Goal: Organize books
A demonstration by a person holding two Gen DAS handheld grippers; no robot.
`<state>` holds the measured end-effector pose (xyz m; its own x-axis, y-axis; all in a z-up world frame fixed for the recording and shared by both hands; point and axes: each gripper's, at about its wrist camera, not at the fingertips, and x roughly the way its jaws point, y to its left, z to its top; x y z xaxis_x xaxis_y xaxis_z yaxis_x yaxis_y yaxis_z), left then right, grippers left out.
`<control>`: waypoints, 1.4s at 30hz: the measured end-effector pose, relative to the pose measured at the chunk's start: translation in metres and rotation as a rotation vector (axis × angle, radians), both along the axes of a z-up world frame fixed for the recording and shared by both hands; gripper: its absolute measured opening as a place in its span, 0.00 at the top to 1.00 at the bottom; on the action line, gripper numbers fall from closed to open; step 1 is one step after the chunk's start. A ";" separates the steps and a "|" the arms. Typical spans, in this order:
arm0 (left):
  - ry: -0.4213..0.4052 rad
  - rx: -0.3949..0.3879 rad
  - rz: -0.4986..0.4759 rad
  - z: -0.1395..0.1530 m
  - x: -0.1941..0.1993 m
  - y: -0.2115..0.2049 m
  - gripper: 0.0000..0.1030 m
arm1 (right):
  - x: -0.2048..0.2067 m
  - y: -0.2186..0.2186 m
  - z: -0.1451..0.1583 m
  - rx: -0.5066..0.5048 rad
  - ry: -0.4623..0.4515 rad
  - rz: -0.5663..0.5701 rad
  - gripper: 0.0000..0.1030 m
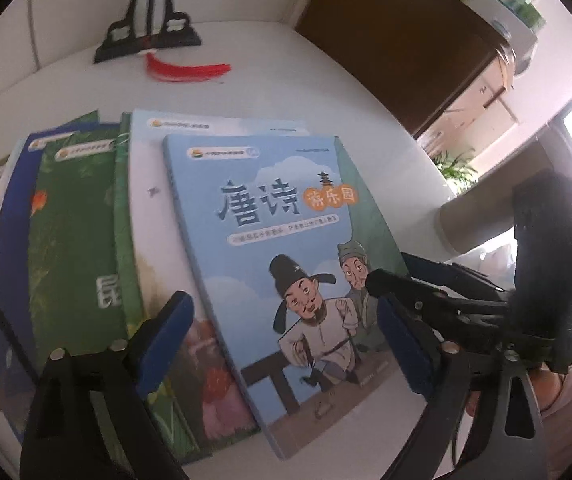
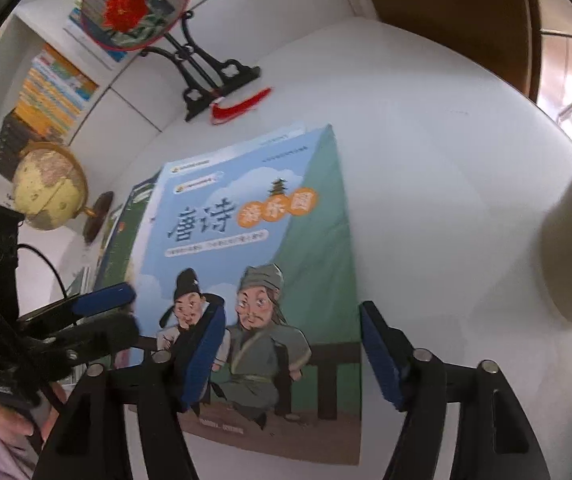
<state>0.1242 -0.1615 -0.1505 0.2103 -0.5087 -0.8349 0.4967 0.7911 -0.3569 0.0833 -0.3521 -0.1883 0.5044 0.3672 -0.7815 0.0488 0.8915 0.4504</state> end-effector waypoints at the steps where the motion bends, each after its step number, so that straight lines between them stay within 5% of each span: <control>1: 0.001 -0.005 -0.010 -0.001 -0.001 -0.003 0.02 | 0.001 0.001 0.000 0.001 -0.006 0.006 0.30; 4: 0.034 0.007 -0.009 -0.001 0.003 -0.006 0.02 | 0.001 0.003 0.000 0.019 0.014 0.009 0.31; 8: 0.145 -0.104 0.064 0.002 0.011 0.019 0.02 | -0.017 0.012 0.006 -0.070 0.044 0.015 0.59; 11: 0.198 -0.160 0.097 0.005 0.004 0.042 0.05 | -0.045 0.018 0.013 -0.029 0.050 0.008 0.69; 15: 0.171 -0.129 0.063 0.007 -0.019 0.062 0.15 | -0.073 0.036 0.017 0.003 0.040 -0.011 0.70; 18: 0.182 -0.031 0.097 -0.002 -0.028 0.078 0.18 | -0.080 0.042 0.007 0.040 0.075 -0.036 0.71; 22: 0.190 -0.071 0.172 -0.004 -0.035 0.102 0.17 | -0.085 0.041 -0.006 0.084 0.116 -0.018 0.71; 26: 0.183 -0.012 0.121 -0.004 -0.033 0.092 0.19 | -0.096 0.028 -0.015 0.238 0.154 -0.044 0.71; 29: 0.220 -0.020 0.084 -0.006 -0.037 0.085 0.62 | -0.103 0.022 -0.026 0.381 0.127 -0.099 0.64; 33: 0.196 0.022 0.095 -0.009 -0.047 0.086 0.72 | -0.106 0.023 -0.036 0.524 0.061 -0.174 0.55; 37: 0.215 0.013 0.123 -0.008 -0.053 0.093 0.75 | -0.108 0.031 -0.029 0.464 0.066 -0.151 0.57; 39: 0.186 0.045 0.118 -0.003 -0.057 0.094 0.75 | -0.107 0.045 -0.016 0.294 0.071 -0.087 0.75; 42: 0.148 0.084 0.104 0.008 -0.064 0.093 0.79 | -0.115 0.052 0.006 0.252 0.001 -0.047 0.82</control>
<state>0.0604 -0.0682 -0.1427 0.1299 -0.4178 -0.8992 0.3579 0.8655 -0.3504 -0.0312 -0.3003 -0.1822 0.5253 0.5267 -0.6683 0.0881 0.7475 0.6584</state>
